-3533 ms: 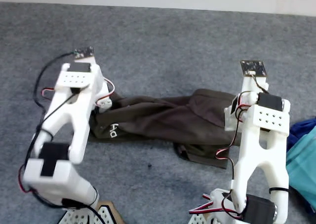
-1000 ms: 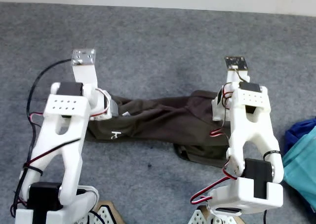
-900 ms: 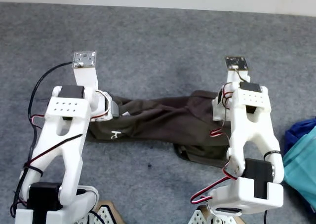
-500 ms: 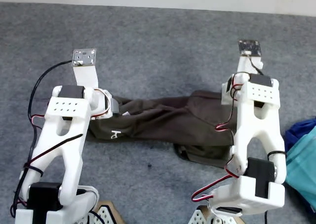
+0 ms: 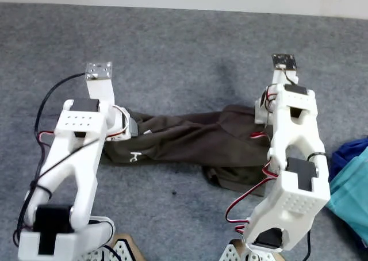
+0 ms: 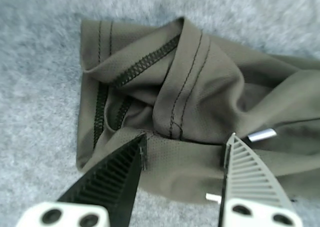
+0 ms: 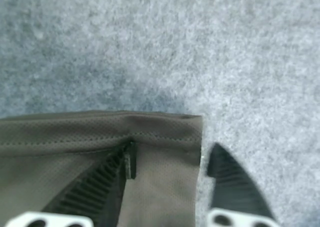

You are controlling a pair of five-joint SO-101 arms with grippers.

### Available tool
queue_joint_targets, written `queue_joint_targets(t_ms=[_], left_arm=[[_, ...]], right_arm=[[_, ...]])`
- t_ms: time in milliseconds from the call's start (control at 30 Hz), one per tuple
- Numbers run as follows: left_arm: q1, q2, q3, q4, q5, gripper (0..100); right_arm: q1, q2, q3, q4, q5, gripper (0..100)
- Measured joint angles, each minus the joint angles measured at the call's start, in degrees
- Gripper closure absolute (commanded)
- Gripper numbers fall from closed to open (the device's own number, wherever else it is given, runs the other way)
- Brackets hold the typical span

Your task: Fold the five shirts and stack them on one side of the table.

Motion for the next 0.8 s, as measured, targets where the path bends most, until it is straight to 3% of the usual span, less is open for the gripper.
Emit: queue_joint_targets(t_ms=[100,467,667,800], left_arm=[[0.00,3.78,-1.49,-0.53,0.00,75],[0.00,6.95,-5.54,-0.53,3.34,76],[0.00,6.95,-7.56,-0.62,4.48,100],[0.00,6.95,-9.23,-0.62,4.57,97]], right_arm=[[0.18,0.18,-0.26,0.00,0.00,98.5],[2.81,0.26,-7.21,4.40,0.00,99.0],[3.16,0.26,-15.03,12.40,0.00,99.0],[3.34,0.26,-16.53,13.80,0.00,99.0]])
